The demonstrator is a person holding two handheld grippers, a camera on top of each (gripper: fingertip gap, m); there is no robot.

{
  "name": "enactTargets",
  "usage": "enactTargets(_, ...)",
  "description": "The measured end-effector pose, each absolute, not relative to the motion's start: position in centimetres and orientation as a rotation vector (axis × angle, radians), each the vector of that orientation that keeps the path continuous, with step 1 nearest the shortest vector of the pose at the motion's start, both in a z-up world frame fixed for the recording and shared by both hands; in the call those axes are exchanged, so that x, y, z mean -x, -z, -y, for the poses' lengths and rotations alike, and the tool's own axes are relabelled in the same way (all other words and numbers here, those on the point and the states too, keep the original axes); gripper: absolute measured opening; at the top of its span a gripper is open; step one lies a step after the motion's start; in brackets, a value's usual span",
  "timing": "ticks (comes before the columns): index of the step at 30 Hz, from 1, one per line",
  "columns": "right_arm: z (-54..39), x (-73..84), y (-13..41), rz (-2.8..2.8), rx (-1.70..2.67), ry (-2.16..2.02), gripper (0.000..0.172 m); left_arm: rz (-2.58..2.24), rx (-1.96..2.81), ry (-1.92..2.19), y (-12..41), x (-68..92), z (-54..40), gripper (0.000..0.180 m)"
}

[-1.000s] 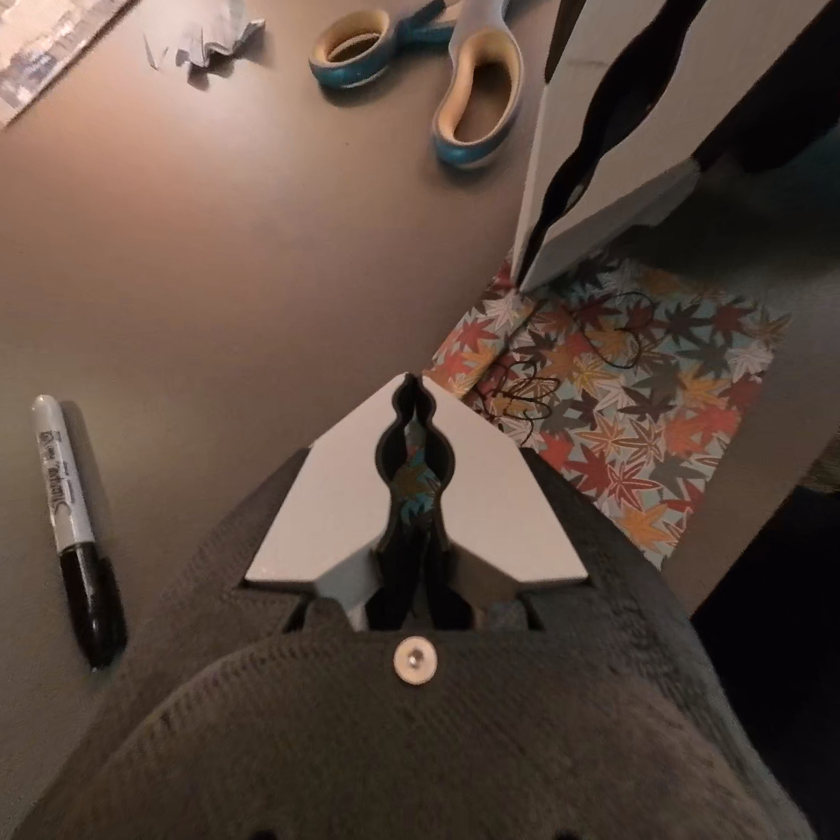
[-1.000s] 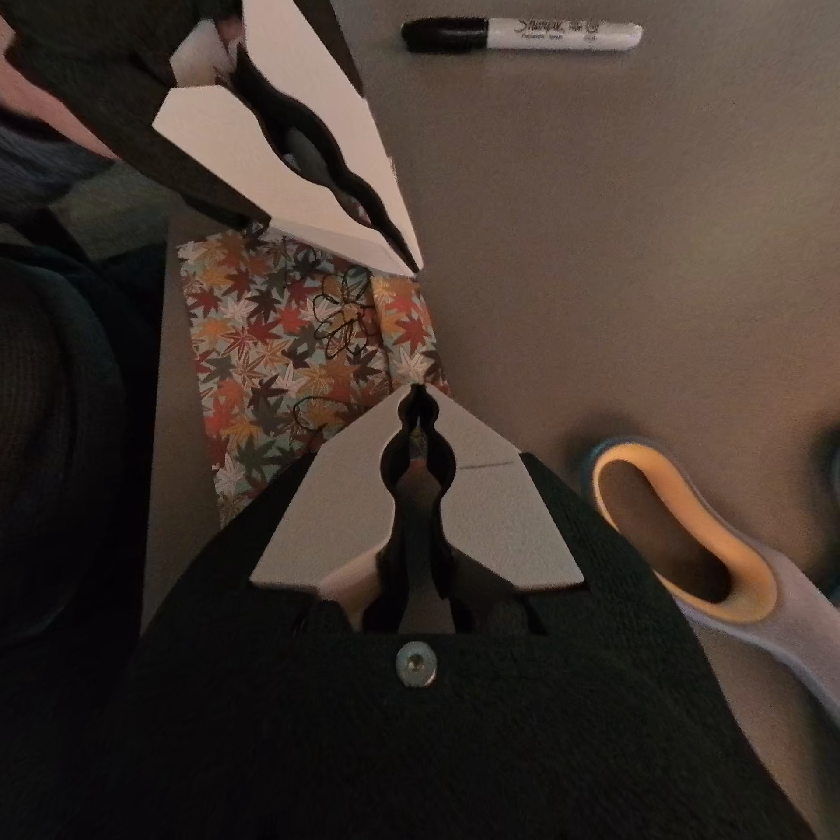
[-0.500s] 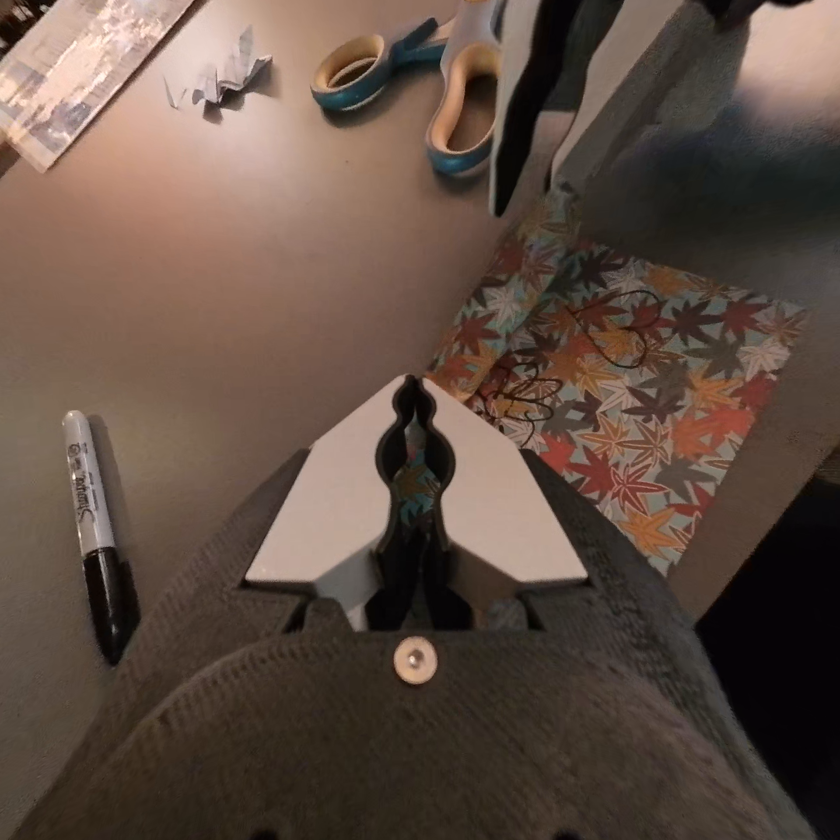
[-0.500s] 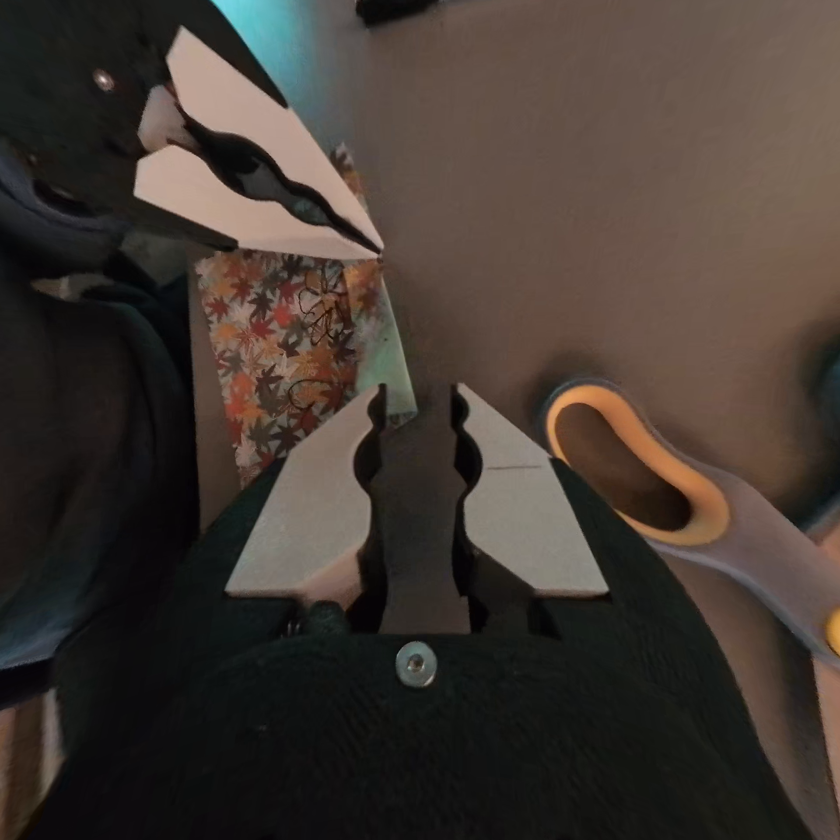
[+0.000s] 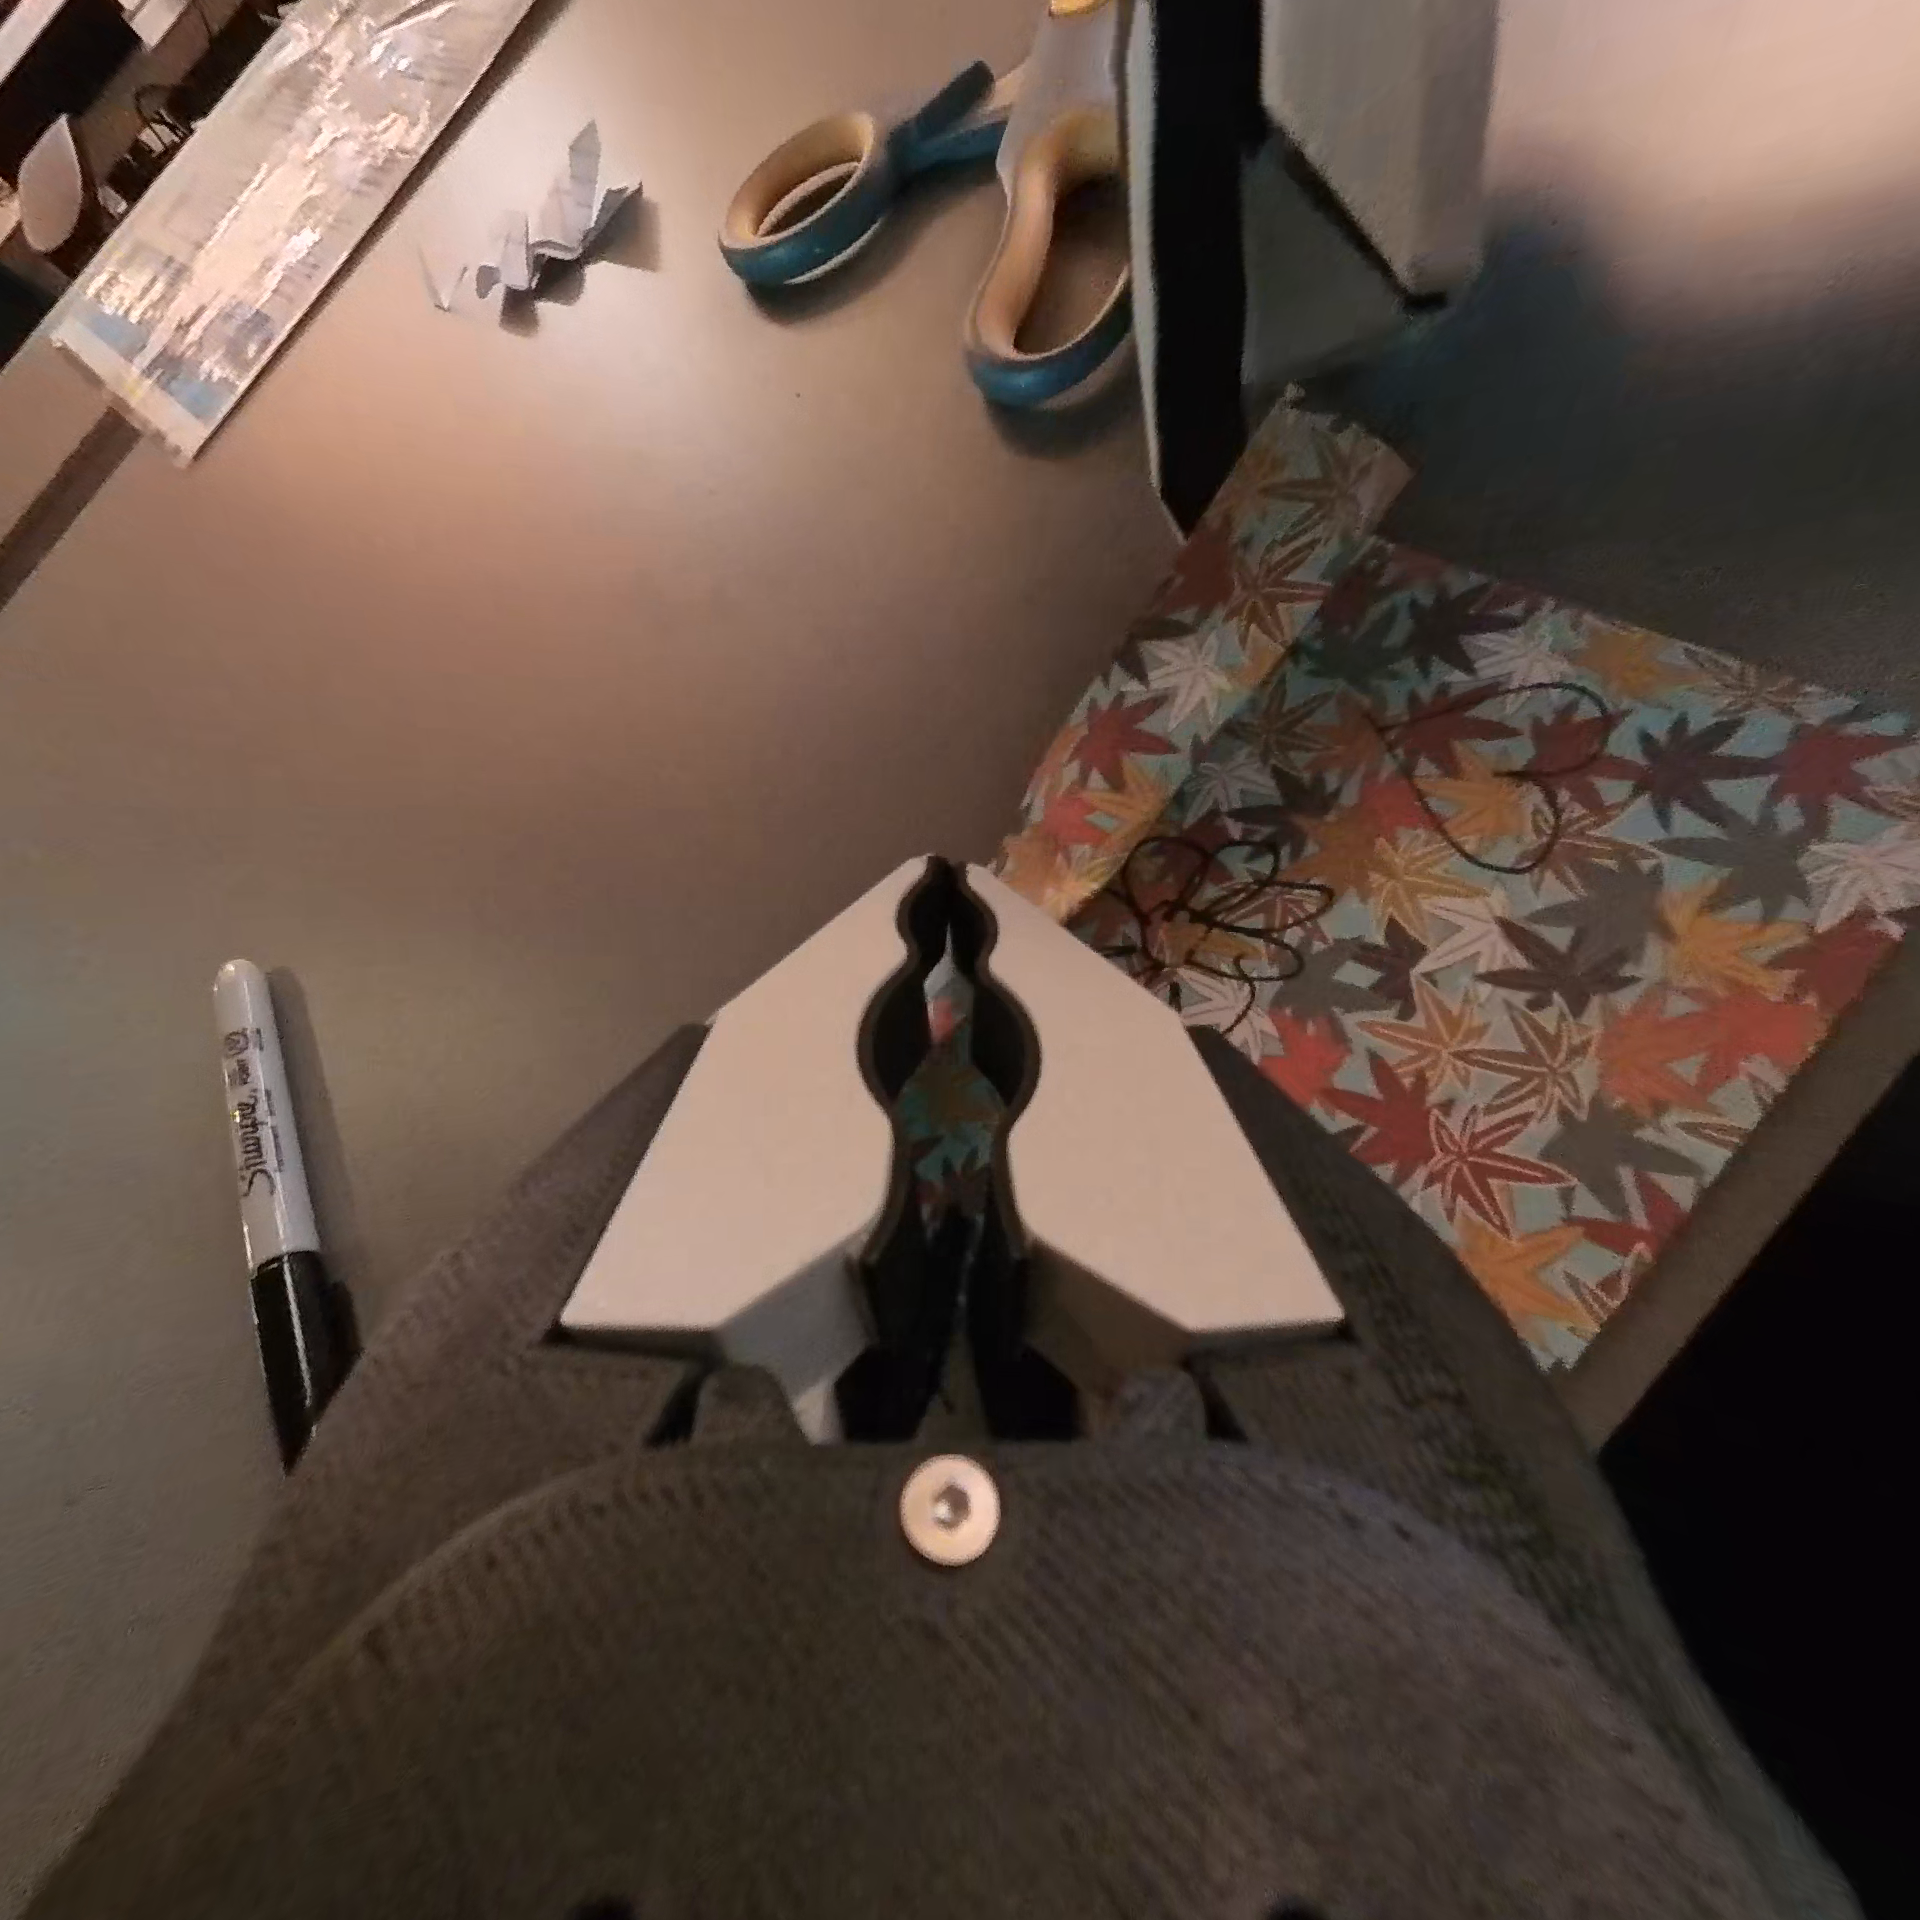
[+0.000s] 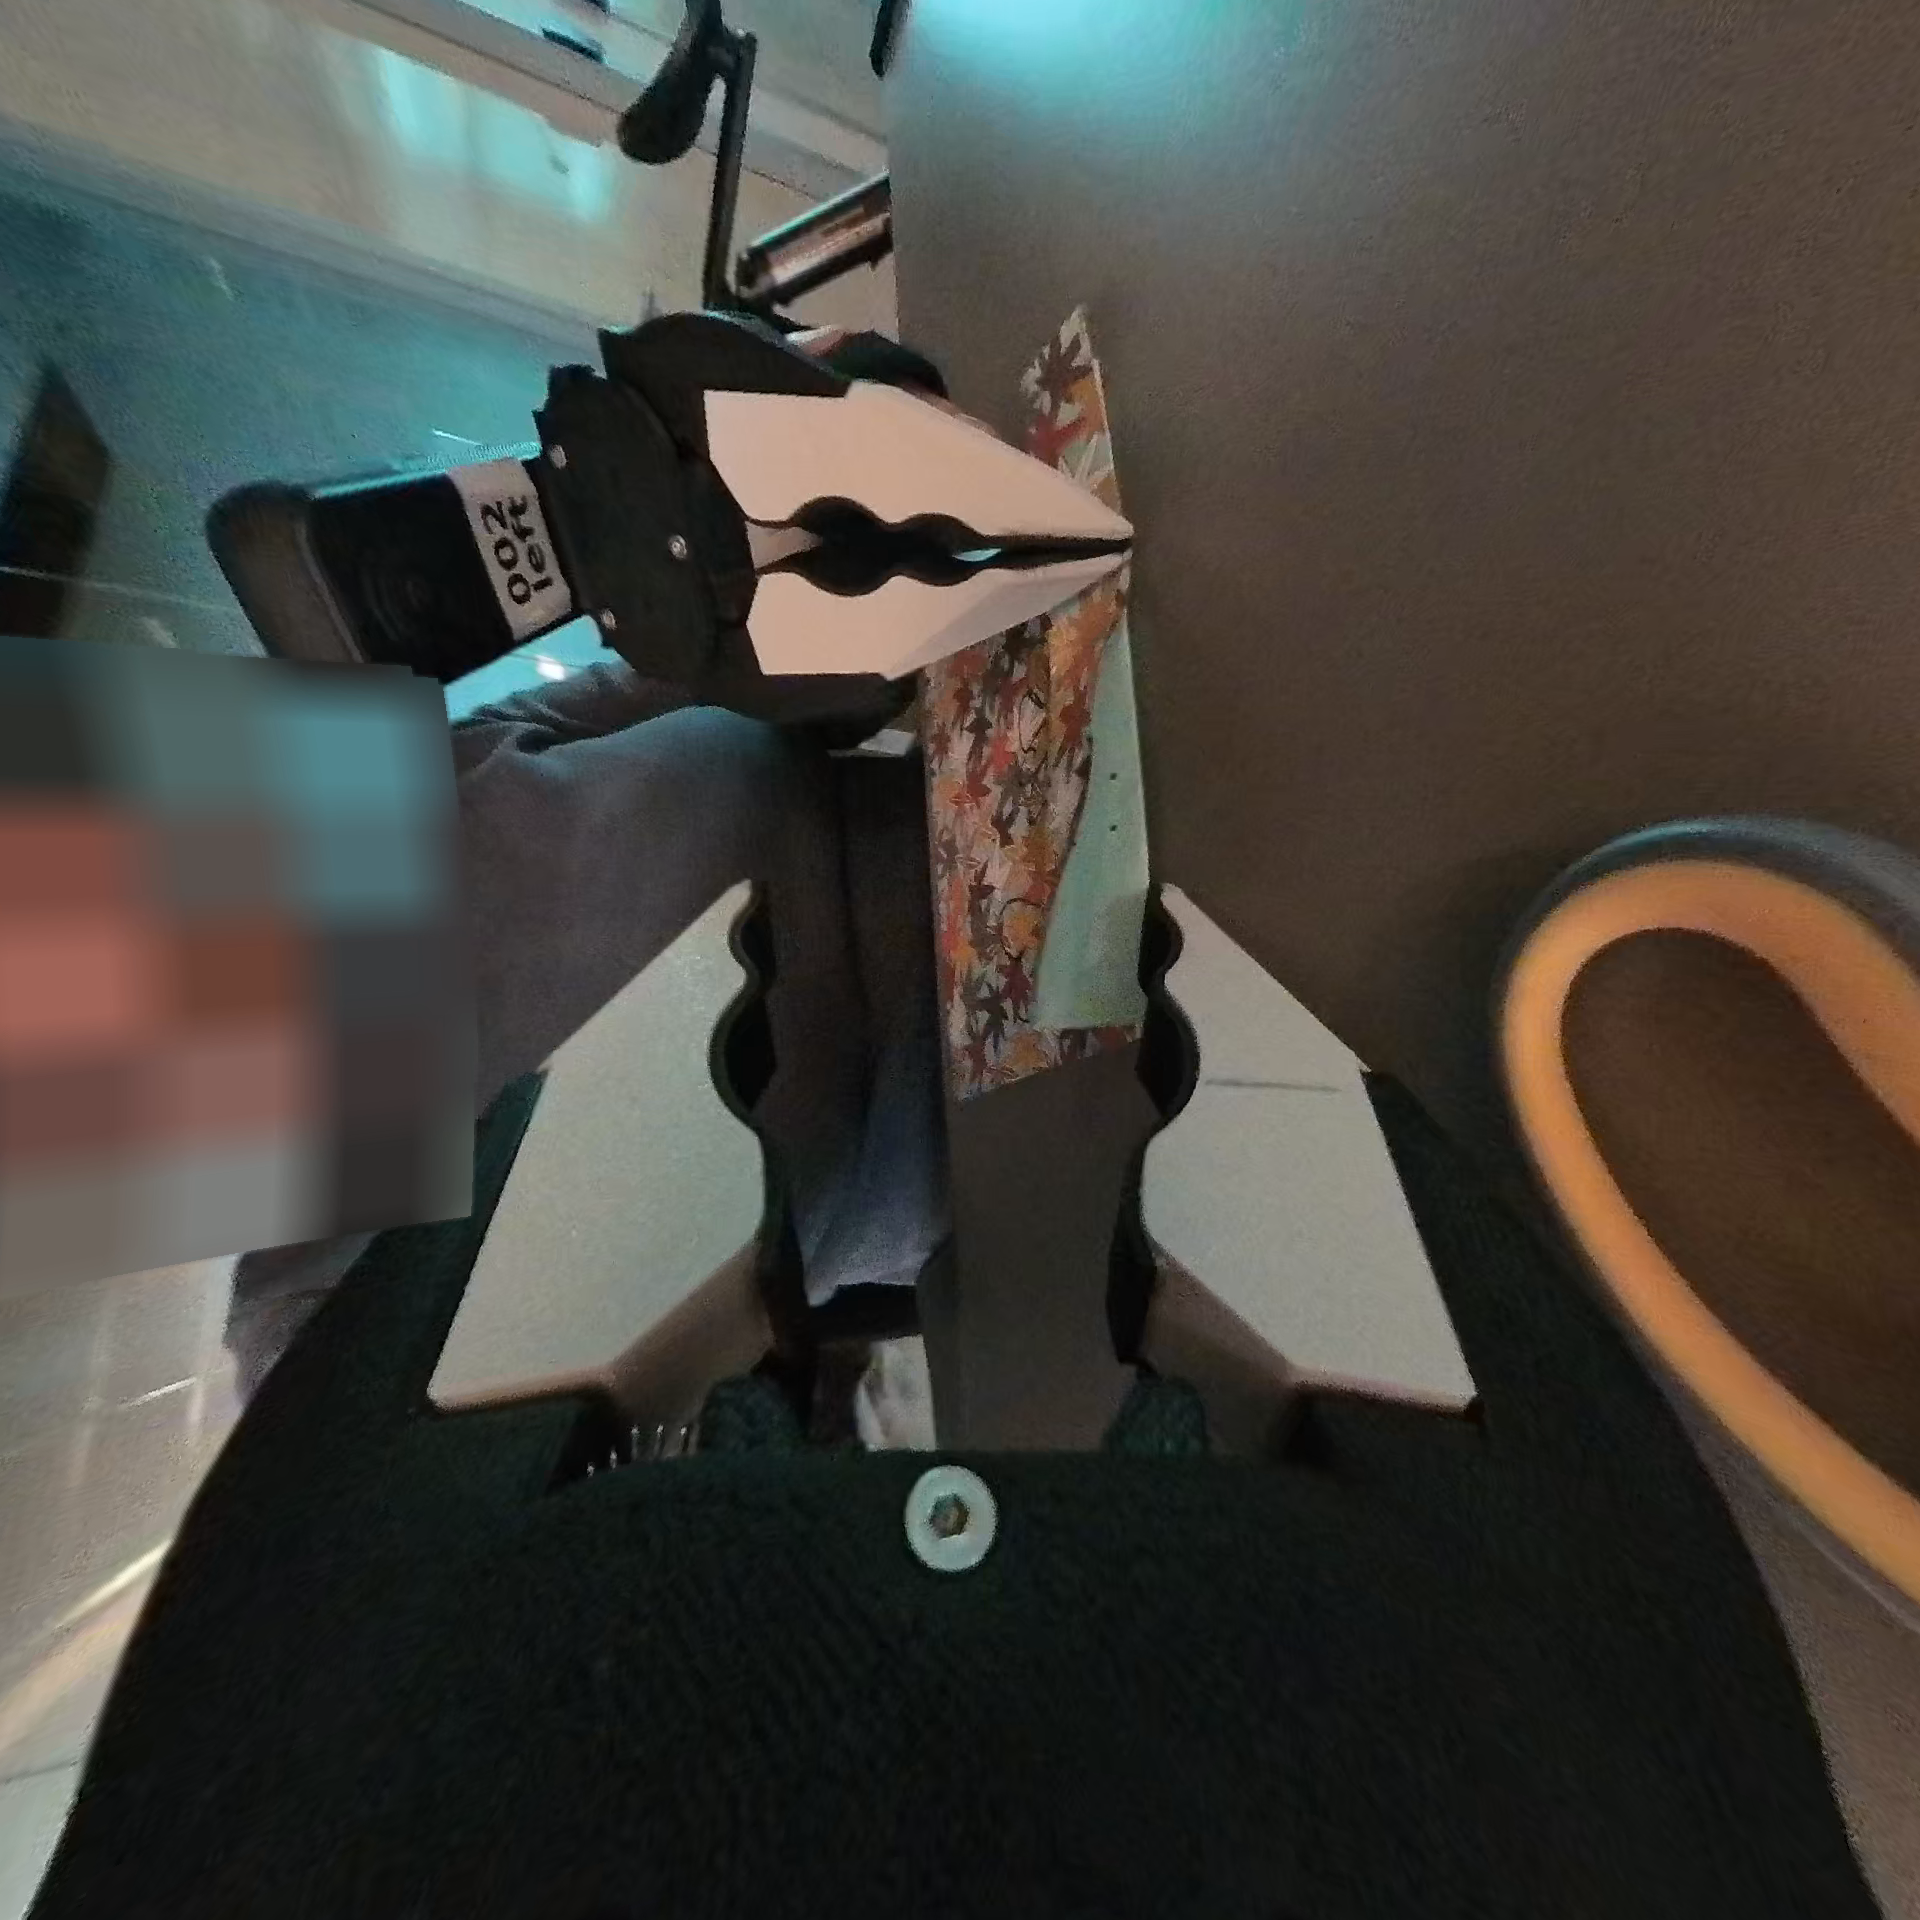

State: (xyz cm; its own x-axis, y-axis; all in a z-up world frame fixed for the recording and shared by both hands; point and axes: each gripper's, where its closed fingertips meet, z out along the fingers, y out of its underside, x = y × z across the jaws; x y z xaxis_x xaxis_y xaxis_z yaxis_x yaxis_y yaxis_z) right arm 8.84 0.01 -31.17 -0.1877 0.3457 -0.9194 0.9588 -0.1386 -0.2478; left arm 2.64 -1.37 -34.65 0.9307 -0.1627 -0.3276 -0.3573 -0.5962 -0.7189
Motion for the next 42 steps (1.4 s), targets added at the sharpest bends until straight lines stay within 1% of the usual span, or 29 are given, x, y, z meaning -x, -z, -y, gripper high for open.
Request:
enactTargets(3,0.0,-8.6,31.8,-1.534,-1.529,1.294,0.059,-0.373,2.211,-0.297,34.6,-2.7,1.4,0.000)
enactTargets(6,0.5,-8.8,32.5,-1.572,-1.554,1.219,0.044,-0.376,2.206,-0.310,34.6,-2.6,1.4,0.000)
enactTargets(7,0.8,-9.0,32.8,-1.593,-1.561,1.185,0.038,-0.377,2.204,-0.315,34.6,-2.6,1.4,0.000)
enactTargets(11,1.8,-9.6,34.4,-1.779,-1.562,1.082,0.004,-0.385,2.194,-0.344,34.5,-2.6,1.4,0.000)
enactTargets(12,2.0,-9.7,34.5,-1.836,-1.551,1.074,0.000,-0.387,2.191,-0.350,34.5,-2.6,1.4,0.000)
enactTargets(16,2.1,-9.4,33.6,-2.124,-1.563,1.101,0.000,-0.378,2.170,-0.275,34.1,-2.4,1.6,0.000)
enactTargets(18,1.8,-8.8,32.5,-2.386,-1.576,1.095,0.000,-0.321,2.062,-0.212,31.8,-1.9,1.7,0.000)
enactTargets(20,1.4,-8.2,31.1,-2.733,-1.551,1.024,0.000,-0.285,1.906,-0.145,28.0,-1.7,2.2,0.000)
enactTargets(21,1.2,-8.0,30.3,-2.913,-1.516,0.965,0.000,-0.346,1.836,-0.105,26.2,-2.4,2.8,0.052)
enactTargets(22,1.1,-7.6,29.5,-3.102,-1.463,0.891,0.000,-0.432,1.780,-0.086,24.8,-3.2,3.4,0.082)
enactTargets(24,0.9,-7.0,28.0,-3.470,-1.307,0.661,0.000,-0.564,1.760,-0.146,23.3,-3.9,4.3,0.091)
enactTargets(25,0.8,-6.8,27.3,-3.637,-1.212,0.528,0.000,-0.640,1.777,-0.206,23.4,-4.1,4.5,0.092)
enactTargets(27,0.9,-6.3,25.8,-3.920,-0.999,0.239,0.000,-0.766,1.852,-0.381,24.3,-3.7,4.8,0.081)
enactTargets(28,1.0,-6.1,25.2,-4.035,-0.879,0.073,0.000,-0.804,1.891,-0.484,24.8,-3.1,4.9,0.065)
enactTargets(30,1.2,-6.1,24.3,-4.192,-0.650,-0.267,0.000,-0.818,1.909,-0.632,24.9,-2.3,4.8,0.048)
enactTargets(32,1.5,-6.2,23.7,-4.276,-0.455,-0.532,0.000,-0.817,1.906,-0.639,25.1,-2.6,5.0,0.040)
enactTargets(34,1.7,-6.4,23.3,-4.320,-0.313,-0.707,0.000,-0.772,1.876,-0.645,24.7,-2.5,5.1,0.030)
enactTargets(36,2.0,-6.6,23.0,-4.349,-0.216,-0.814,0.000,-0.764,1.860,-0.631,24.8,-2.5,5.3,0.023)
enactTargets(37,2.0,-6.7,22.9,-4.354,-0.198,-0.847,0.000,-0.765,1.860,-0.629,25.1,-2.5,5.3,0.022)
enactTargets(38,2.0,-6.8,22.9,-4.358,-0.194,-0.865,0.000,-0.775,1.851,-0.643,25.3,-2.5,5.3,0.016)
enactTargets(39,2.0,-6.8,22.9,-4.365,-0.190,-0.866,0.000,-0.786,1.826,-0.676,25.3,-2.5,5.3,0.002)
enactTargets(40,2.1,-6.9,23.1,-4.375,-0.187,-0.831,0.000,-0.801,1.796,-0.718,25.3,-2.6,5.3,0.000)
enactTargets(42,2.7,-7.2,23.7,-4.409,-0.226,-0.568,0.000,-0.833,1.779,-0.796,25.7,-2.4,5.3,0.000)
